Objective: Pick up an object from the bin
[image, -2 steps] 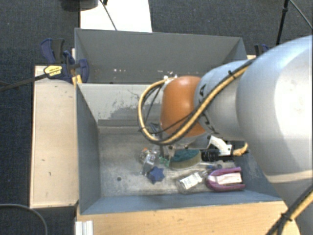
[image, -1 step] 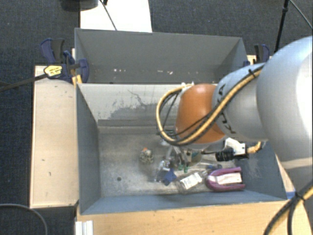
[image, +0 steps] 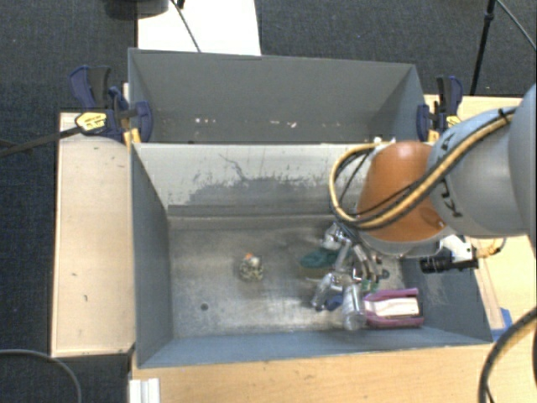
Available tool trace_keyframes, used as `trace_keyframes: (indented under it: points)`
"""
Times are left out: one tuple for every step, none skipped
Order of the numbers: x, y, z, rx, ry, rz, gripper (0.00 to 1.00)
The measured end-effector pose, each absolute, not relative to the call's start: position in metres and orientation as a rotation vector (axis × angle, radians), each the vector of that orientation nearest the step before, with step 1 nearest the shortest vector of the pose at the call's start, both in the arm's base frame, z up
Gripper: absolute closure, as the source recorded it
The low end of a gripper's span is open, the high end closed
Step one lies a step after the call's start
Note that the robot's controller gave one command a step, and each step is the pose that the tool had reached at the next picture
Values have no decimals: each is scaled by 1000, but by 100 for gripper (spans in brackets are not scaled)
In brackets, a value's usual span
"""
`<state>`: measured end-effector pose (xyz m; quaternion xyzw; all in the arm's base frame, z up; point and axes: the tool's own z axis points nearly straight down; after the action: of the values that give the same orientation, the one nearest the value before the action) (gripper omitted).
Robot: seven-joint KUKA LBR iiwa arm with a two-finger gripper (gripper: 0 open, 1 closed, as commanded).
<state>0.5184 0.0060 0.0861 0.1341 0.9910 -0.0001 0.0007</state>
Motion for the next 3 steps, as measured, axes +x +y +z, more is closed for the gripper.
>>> trace_keyframes:
  points:
    - [519, 12, 86, 415, 3110, 8, 100]
    - [518, 10, 86, 419, 3112, 3, 0]
    - [519, 12, 87, 422, 3109, 9, 100]
